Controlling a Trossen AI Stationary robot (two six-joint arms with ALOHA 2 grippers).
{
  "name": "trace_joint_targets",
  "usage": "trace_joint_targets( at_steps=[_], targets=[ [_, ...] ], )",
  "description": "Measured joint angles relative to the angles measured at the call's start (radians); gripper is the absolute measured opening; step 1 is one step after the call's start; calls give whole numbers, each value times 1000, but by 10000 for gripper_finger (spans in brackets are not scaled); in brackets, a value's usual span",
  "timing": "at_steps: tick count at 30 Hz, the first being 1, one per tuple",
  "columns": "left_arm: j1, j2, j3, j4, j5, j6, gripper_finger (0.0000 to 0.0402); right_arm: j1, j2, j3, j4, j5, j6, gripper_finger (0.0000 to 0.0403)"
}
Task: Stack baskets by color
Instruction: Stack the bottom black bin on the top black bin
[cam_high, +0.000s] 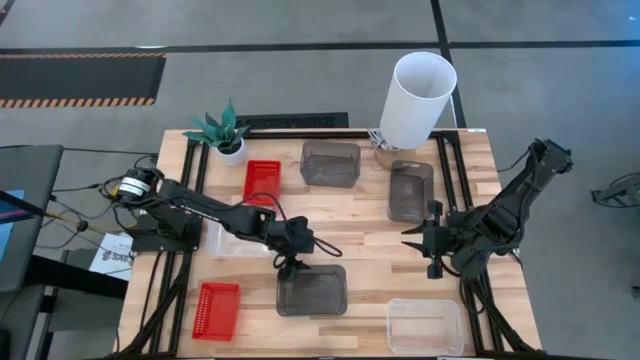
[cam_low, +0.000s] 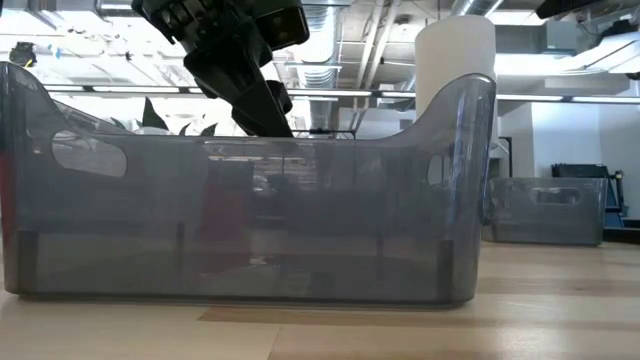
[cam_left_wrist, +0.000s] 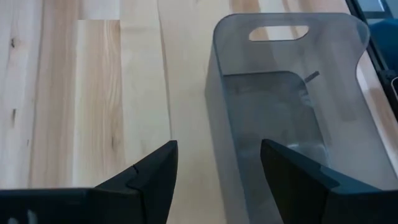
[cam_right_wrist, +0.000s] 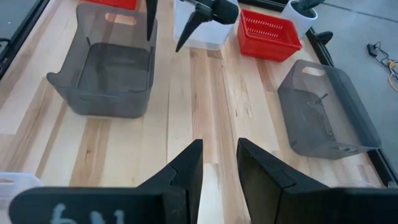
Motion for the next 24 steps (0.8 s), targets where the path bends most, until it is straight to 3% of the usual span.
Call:
trace_joint_targets(
  at_steps=[13,19,24],
  targets=[
    [-66,22,0,26,-120,-106,194,0,0,0,-4,-2,1,120],
    [-76,140,9,29,-92,-133,184,1,0,-1,-4,-27,12,120],
    [-77,163,40,31,-67,-108,183,2,0,-1,-4,-32,25,120]
  ],
)
